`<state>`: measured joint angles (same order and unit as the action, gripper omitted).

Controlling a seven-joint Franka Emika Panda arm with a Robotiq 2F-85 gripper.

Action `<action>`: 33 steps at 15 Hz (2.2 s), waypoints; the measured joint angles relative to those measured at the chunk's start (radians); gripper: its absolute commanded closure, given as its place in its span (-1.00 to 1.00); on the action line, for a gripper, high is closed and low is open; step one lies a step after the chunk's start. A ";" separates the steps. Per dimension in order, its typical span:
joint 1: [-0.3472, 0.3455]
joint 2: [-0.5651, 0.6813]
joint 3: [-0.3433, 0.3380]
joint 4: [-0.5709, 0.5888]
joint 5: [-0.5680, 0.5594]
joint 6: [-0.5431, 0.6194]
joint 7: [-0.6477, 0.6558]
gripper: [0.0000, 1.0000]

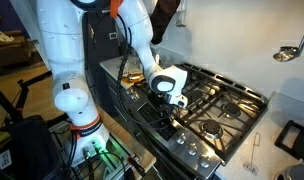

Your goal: Press three buttons on the stove

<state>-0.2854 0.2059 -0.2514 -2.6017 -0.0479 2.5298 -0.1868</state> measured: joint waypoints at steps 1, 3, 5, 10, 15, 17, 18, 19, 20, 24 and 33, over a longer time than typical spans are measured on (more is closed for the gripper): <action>-0.002 0.000 -0.001 0.005 0.003 0.000 0.000 1.00; -0.007 0.000 -0.005 0.015 0.008 0.000 0.000 1.00; -0.010 0.000 -0.007 0.023 0.010 0.000 0.000 1.00; -0.016 0.000 -0.009 0.031 0.016 0.000 0.000 1.00; -0.016 0.007 -0.011 0.034 0.017 0.000 0.000 1.00; -0.016 0.011 -0.011 0.036 0.017 0.000 0.000 1.00; -0.016 0.011 -0.011 0.036 0.017 0.000 0.000 1.00; -0.016 0.011 -0.011 0.036 0.018 0.000 0.000 1.00; -0.016 0.011 -0.011 0.036 0.018 0.000 0.000 1.00; -0.016 0.012 -0.011 0.037 0.019 -0.001 0.000 1.00; -0.038 0.026 -0.010 0.057 0.085 -0.033 -0.056 1.00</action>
<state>-0.3239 0.2323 -0.2618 -2.5449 0.0366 2.4966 -0.2423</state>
